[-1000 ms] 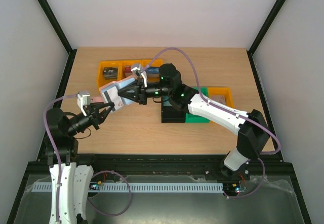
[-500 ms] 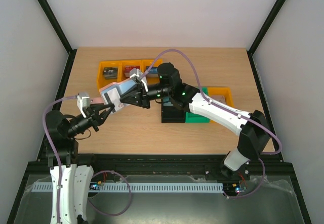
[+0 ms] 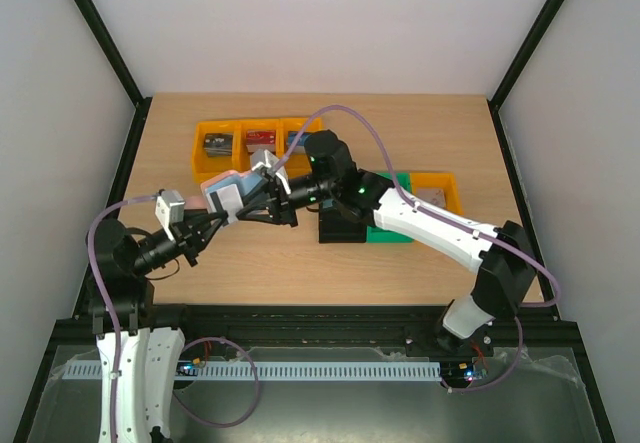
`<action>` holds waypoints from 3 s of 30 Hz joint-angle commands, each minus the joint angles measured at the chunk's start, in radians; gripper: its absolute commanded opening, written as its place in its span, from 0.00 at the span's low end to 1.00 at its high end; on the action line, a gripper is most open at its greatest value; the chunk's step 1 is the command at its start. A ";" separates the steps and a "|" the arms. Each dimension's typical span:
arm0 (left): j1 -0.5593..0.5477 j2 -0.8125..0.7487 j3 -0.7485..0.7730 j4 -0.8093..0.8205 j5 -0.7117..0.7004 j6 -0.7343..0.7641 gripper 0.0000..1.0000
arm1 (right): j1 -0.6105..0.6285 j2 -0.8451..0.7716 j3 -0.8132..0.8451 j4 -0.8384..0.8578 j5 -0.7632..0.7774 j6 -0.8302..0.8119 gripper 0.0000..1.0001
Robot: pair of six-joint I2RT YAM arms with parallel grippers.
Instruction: Take the credit cards out of the card holder
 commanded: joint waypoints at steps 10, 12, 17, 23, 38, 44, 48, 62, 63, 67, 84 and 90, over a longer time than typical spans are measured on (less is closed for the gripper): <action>-0.008 -0.002 -0.033 0.132 0.089 -0.132 0.08 | 0.054 -0.112 -0.026 0.017 -0.036 -0.062 0.01; -0.008 -0.004 -0.042 0.152 0.110 -0.161 0.20 | 0.040 -0.124 -0.038 0.013 -0.011 -0.055 0.02; -0.008 -0.011 -0.059 0.180 0.105 -0.193 0.24 | 0.026 -0.138 -0.037 -0.012 -0.023 -0.063 0.02; -0.008 -0.016 -0.063 0.185 0.112 -0.197 0.07 | 0.014 -0.146 -0.034 -0.044 -0.017 -0.077 0.02; -0.008 -0.030 -0.056 0.194 0.171 -0.176 0.02 | -0.033 -0.148 -0.042 -0.026 0.105 -0.009 0.09; -0.008 -0.033 -0.059 0.207 0.166 -0.178 0.02 | -0.034 -0.129 -0.035 -0.002 0.127 0.027 0.07; -0.009 -0.035 -0.061 0.220 0.169 -0.188 0.02 | -0.031 -0.112 -0.032 0.011 0.142 0.039 0.08; -0.016 -0.036 -0.059 0.230 0.176 -0.177 0.02 | 0.027 -0.048 0.027 0.007 0.181 0.035 0.09; -0.015 -0.037 -0.059 0.230 0.176 -0.176 0.02 | 0.030 -0.047 0.028 0.011 0.180 0.037 0.09; -0.016 -0.038 -0.062 0.234 0.172 -0.177 0.02 | 0.040 -0.038 0.034 0.032 0.148 0.045 0.09; -0.018 -0.052 -0.085 0.243 0.131 -0.191 0.03 | 0.044 -0.047 0.012 0.151 -0.113 0.115 0.09; -0.018 -0.053 -0.084 0.238 0.119 -0.187 0.03 | 0.077 -0.038 0.055 0.023 -0.100 0.013 0.08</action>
